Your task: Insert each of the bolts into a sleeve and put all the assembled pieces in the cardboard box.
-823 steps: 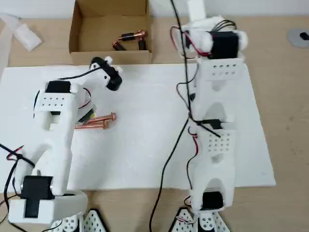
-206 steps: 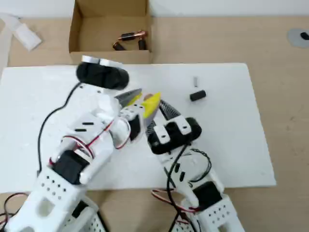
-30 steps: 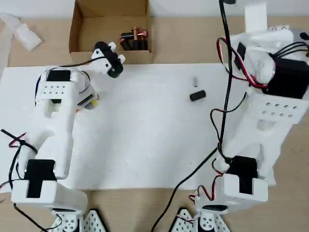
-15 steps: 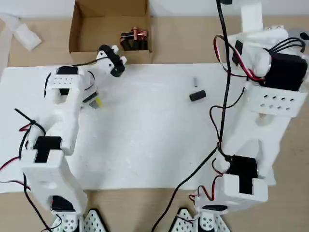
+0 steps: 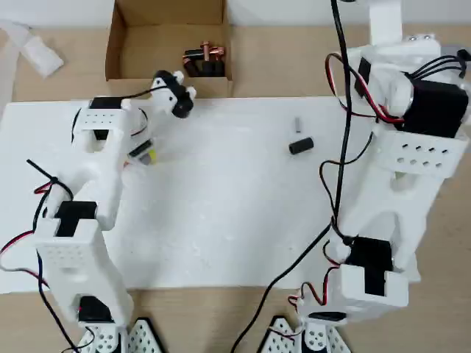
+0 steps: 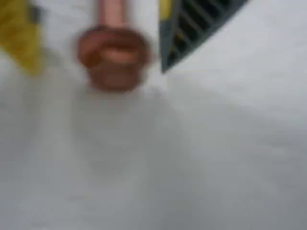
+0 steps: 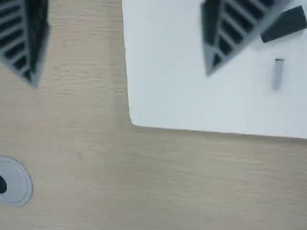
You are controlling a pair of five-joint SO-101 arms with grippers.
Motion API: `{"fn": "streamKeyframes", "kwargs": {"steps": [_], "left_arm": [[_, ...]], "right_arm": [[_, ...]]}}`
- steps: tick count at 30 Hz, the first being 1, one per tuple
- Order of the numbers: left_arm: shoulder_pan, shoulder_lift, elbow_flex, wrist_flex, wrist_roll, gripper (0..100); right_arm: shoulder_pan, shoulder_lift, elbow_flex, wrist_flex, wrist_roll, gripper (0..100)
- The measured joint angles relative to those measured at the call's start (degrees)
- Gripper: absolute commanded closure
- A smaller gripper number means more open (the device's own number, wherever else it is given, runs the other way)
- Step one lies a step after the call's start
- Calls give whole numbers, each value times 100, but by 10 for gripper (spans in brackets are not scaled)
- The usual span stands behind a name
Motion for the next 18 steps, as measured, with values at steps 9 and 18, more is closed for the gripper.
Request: {"fn": "streamKeyframes", "kwargs": {"steps": [9,18], "left_arm": [[18,26,-70,246,9,988],[-114,299,-1266,1442,35,988]], "right_arm": [[0,0,598,-413,0,740],[0,0,598,-448,0,740]]}}
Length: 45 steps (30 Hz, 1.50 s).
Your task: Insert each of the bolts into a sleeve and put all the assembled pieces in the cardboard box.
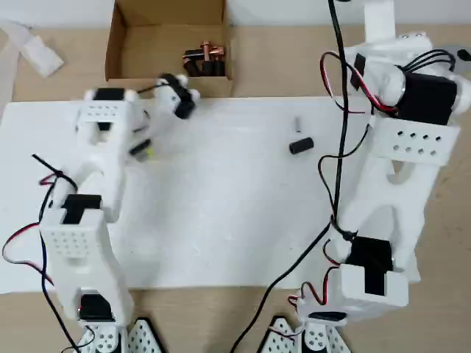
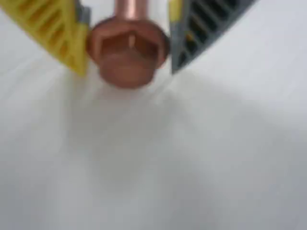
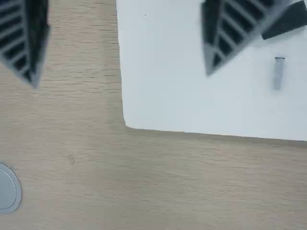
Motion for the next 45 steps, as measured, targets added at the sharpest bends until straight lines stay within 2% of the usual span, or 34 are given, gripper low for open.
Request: {"fn": "streamKeyframes", "kwargs": {"steps": [5,10,16,22,28,41,45], "left_arm": [[-44,9,-1327,958,26,987],[-53,0,-1512,1240,35,987],[-44,9,-958,1196,35,986],[26,9,-246,738,35,983],[44,9,-158,536,79,872],[35,0,-167,378,273,872],[-105,0,-132,571,-105,895]], "right_arm": [[-9,0,0,0,0,740],[-9,0,0,0,0,740],[-9,0,0,0,0,740],[-9,0,0,0,0,740],[-9,0,26,0,0,740],[-9,0,26,0,0,741],[-9,0,26,0,0,741]]}}
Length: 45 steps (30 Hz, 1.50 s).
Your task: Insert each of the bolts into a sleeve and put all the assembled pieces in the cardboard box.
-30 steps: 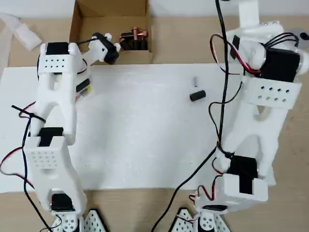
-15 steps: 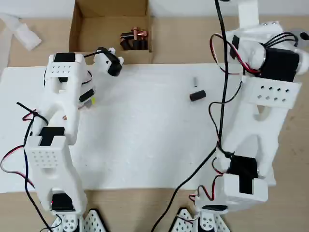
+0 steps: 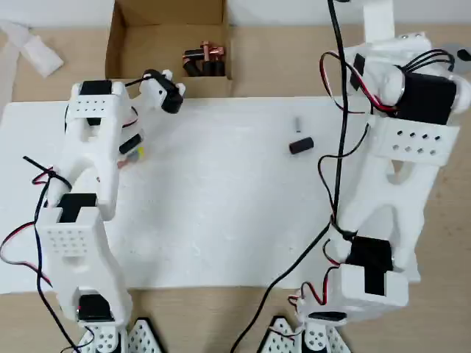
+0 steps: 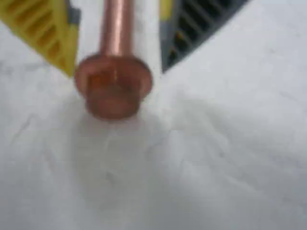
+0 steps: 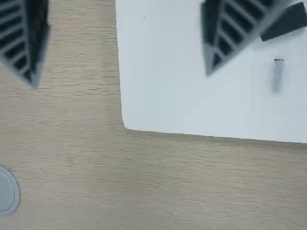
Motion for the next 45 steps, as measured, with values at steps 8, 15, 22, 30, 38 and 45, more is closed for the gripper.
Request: {"fn": "streamKeyframes", "kwargs": {"steps": [8,15,22,30,38,45], "left_arm": [[-132,0,0,246,-457,915],[-18,0,193,-18,-457,915],[141,-26,598,-440,-281,916],[158,-26,659,-440,-281,990],[141,-352,387,229,352,987],[149,-2233,352,712,1468,987]], "right_arm": [[0,0,0,0,0,741],[0,0,0,0,0,741],[0,0,0,0,0,741],[0,0,9,9,0,741],[-396,0,18,853,-273,741],[-686,-114,1020,1125,114,740]]}}
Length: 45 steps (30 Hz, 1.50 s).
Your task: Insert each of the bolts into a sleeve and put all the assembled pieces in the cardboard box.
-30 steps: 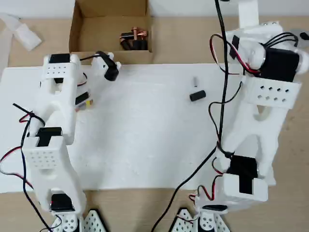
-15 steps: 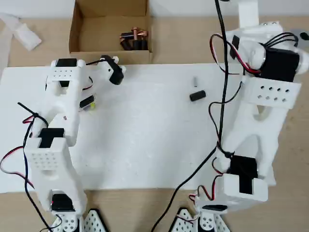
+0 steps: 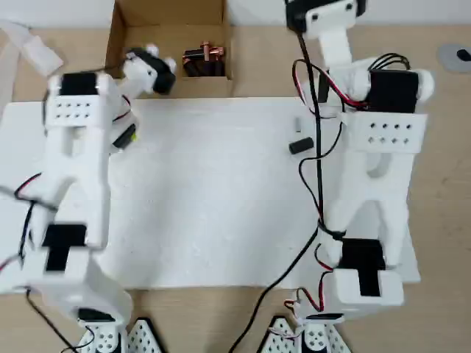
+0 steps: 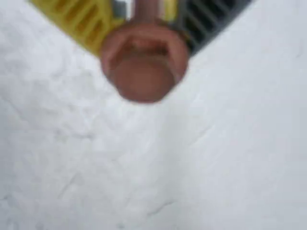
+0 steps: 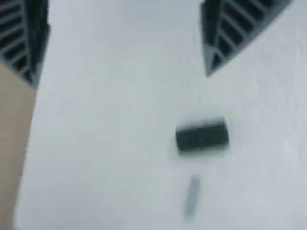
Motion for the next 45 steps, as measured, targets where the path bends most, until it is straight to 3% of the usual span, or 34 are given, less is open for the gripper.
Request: {"fn": "streamKeyframes", "kwargs": {"steps": [4,10,12,16,22,28,35,45], "left_arm": [[0,-1424,624,44,448,987],[0,-3692,2699,-360,730,987],[0,-4519,3481,-598,800,988],[0,-6215,5011,-1011,862,988],[0,-8721,6769,-1503,862,988],[0,-10681,8123,-1908,862,995],[-123,-11024,8589,-2470,1336,995],[-158,-11051,8923,-2664,1477,994]], "right_arm": [[-9,-229,1134,0,387,740],[-26,-229,2171,-589,-369,741],[-123,-229,2330,-782,-264,741],[-290,141,2338,-1073,870,740],[-290,1222,2119,-1064,3701,741],[-193,2664,835,-290,4510,741],[273,4026,-686,-18,4571,741],[343,4431,-835,-18,4809,741]]}}
